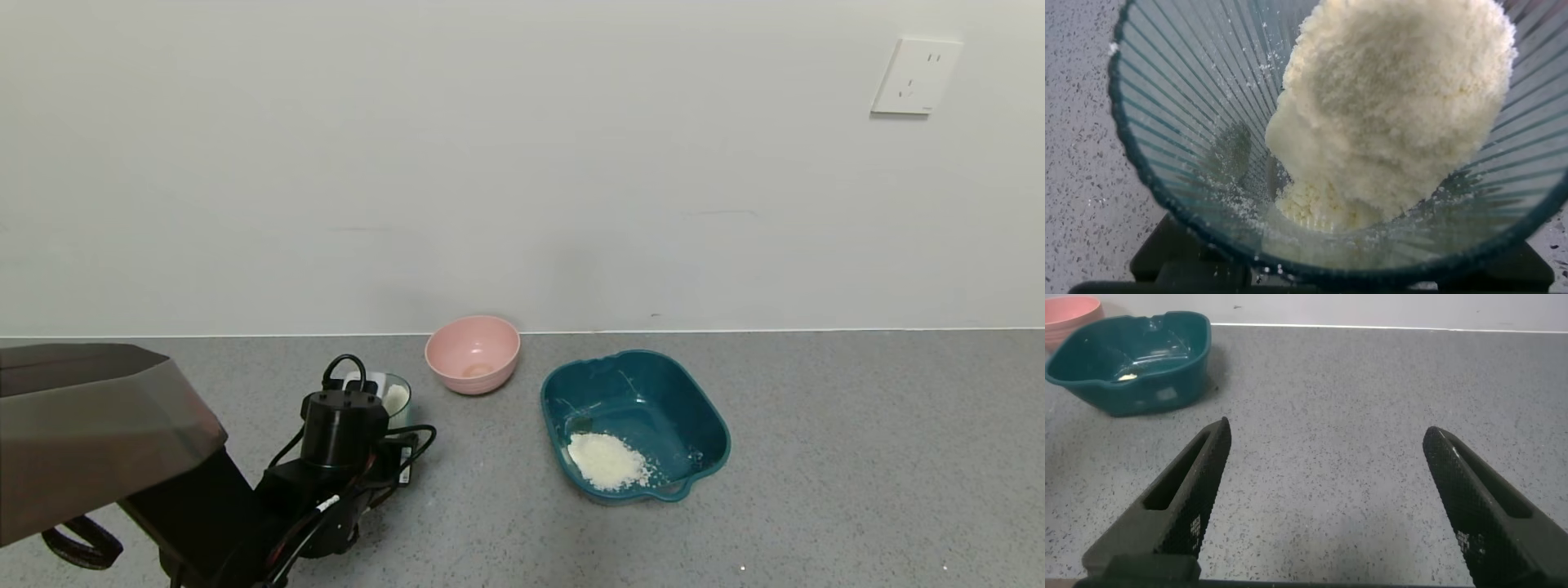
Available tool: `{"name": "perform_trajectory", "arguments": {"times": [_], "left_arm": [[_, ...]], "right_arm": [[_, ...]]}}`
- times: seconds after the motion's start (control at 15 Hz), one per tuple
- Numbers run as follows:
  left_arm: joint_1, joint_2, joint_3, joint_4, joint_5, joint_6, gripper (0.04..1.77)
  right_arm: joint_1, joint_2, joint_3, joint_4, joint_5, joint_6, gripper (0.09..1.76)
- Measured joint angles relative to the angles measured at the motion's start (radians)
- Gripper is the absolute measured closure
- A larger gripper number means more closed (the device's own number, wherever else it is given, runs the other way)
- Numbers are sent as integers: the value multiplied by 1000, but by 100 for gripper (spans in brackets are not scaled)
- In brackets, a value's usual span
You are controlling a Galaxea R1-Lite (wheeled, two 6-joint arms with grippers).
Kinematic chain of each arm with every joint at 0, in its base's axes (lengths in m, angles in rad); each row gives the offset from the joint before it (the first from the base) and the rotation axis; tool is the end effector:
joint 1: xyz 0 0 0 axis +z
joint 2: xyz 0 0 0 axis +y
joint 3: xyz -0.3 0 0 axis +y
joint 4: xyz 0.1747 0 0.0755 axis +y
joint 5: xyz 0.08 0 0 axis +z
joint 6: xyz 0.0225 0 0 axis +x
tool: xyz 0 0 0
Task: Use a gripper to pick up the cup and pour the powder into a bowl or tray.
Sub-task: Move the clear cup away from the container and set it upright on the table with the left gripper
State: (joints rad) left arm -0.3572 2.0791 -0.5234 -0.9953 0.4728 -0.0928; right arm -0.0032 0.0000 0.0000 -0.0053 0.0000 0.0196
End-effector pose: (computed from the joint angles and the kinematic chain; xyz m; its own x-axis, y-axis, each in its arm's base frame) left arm 0.2930 -0.0984 0.0354 0.8657 0.1630 -0.4732 -0.0960 0.9820 0.1625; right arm -0.0228 0.0001 0.0760 1.0000 -0.0032 0.0053 0.0031 0.9998 0.0196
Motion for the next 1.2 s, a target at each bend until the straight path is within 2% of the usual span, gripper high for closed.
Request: {"name": "perform_trajectory", "arguments": {"times": [0.8, 1.2], "left_arm": [[-2, 10, 4, -2, 0, 2, 56], [-2, 11, -2, -5, 0, -6, 31]], "right_arm": [[0, 0, 0, 0, 0, 0, 14], [0, 0, 0, 0, 0, 0, 14]]}}
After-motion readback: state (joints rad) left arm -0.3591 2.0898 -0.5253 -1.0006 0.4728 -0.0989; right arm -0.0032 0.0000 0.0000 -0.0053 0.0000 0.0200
